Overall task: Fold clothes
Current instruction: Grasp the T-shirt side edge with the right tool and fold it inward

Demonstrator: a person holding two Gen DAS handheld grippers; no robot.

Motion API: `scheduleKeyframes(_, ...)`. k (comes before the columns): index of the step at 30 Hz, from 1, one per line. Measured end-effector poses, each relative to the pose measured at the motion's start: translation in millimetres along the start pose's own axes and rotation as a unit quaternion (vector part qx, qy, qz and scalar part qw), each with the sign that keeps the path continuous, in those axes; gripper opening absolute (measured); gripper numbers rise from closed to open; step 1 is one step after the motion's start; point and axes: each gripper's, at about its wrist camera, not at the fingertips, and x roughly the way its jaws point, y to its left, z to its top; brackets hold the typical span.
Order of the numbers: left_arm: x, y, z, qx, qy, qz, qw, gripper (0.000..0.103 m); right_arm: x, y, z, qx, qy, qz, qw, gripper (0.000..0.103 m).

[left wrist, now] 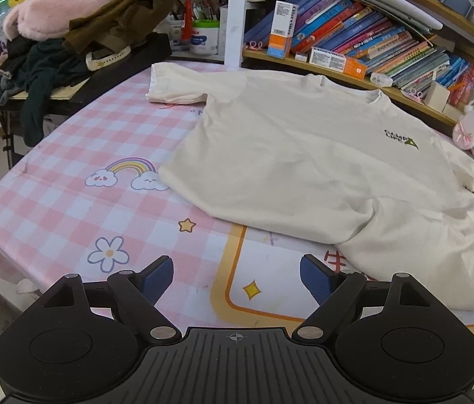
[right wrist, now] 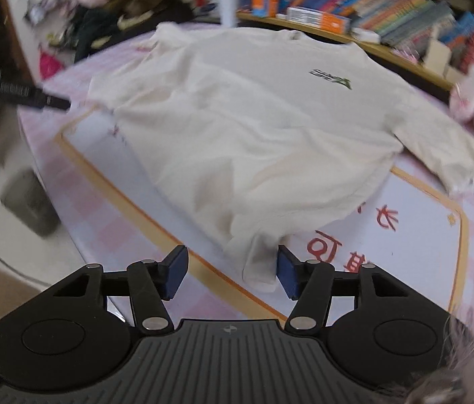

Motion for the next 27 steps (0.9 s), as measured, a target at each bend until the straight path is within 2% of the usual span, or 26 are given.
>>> scheduleKeyframes(2, 2, 3, 1, -0.001, 0.0, 0.0, 1.0, 0.085, 4, 6, 2, -0.036, 0.008, -0.016, 0.999, 0.026)
scheduleKeyframes(4, 4, 7, 2, -0.003, -0.001, 0.0, 1.0, 0.085, 2, 5, 5, -0.047, 0.012, -0.013, 0.999, 0.013)
scheduleKeyframes(7, 10, 13, 8, -0.005, -0.007, -0.002, 1.0, 0.085, -12, -11, 15, 0.018, -0.006, 0.064, 0.998, 0.011)
scheduleKeyframes(8, 11, 16, 10, -0.006, -0.008, -0.002, 0.9999, 0.085, -19, -20, 20, 0.057, -0.023, 0.104, 0.993, 0.01)
scheduleKeyframes(9, 13, 18, 12, -0.006, -0.01, -0.002, 0.9999, 0.085, -26, -32, 24, 0.105, -0.049, 0.152, 0.982, 0.01)
scheduleKeyframes(10, 16, 22, 15, -0.008, -0.013, -0.002, 0.9999, 0.085, -33, -46, 28, 0.156, -0.084, 0.199, 0.964, 0.01)
scheduleKeyframes(11, 18, 25, 18, -0.009, -0.014, -0.004, 0.9999, 0.085, -39, -62, 30, 0.215, -0.13, 0.234, 0.939, 0.01)
scheduleKeyframes(13, 22, 30, 25, -0.01, -0.015, -0.007, 0.9998, 0.085, -48, -97, 34, 0.341, -0.227, 0.269, 0.871, 0.009)
scheduleKeyframes(15, 27, 33, 30, -0.007, -0.015, -0.014, 0.9998, 0.085, -46, -131, 33, 0.462, -0.293, 0.226, 0.806, 0.009)
scheduleKeyframes(16, 29, 35, 33, -0.006, -0.015, -0.018, 0.9997, 0.085, -41, -145, 33, 0.505, -0.301, 0.184, 0.787, 0.009)
scheduleKeyframes(17, 31, 36, 36, -0.005, -0.015, -0.021, 0.9997, 0.085, -33, -156, 34, 0.537, -0.294, 0.132, 0.78, 0.009)
scheduleKeyframes(18, 33, 37, 38, -0.004, -0.014, -0.026, 0.9996, 0.085, -21, -165, 35, 0.552, -0.272, 0.084, 0.784, 0.009)
scheduleKeyframes(19, 35, 39, 40, -0.001, -0.012, -0.032, 0.9994, 0.085, -8, -172, 38, 0.554, -0.241, 0.04, 0.796, 0.009)
scheduleKeyframes(20, 37, 41, 42, 0.001, -0.012, -0.037, 0.9993, 0.085, 2, -174, 40, 0.55, -0.217, 0.016, 0.806, 0.01)
scheduleKeyframes(22, 41, 45, 46, 0.003, -0.011, -0.047, 0.9989, 0.085, 15, -170, 44, 0.534, -0.18, -0.004, 0.826, 0.018)
scheduleKeyframes(23, 45, 46, 47, -0.001, -0.007, -0.057, 0.9984, 0.084, 22, -168, 46, 0.525, -0.162, -0.013, 0.836, 0.03)
scheduleKeyframes(24, 49, 47, 49, -0.007, -0.002, -0.069, 0.9976, 0.084, 29, -165, 48, 0.516, -0.143, -0.023, 0.844, 0.033)
scheduleKeyframes(26, 58, 48, 53, -0.019, 0.008, -0.093, 0.9955, 0.082, 36, -158, 49, 0.496, -0.13, -0.031, 0.858, 0.034)
scheduleKeyframes(27, 62, 47, 55, -0.027, 0.013, -0.109, 0.9936, 0.082, 40, -155, 48, 0.492, -0.124, -0.033, 0.861, 0.034)
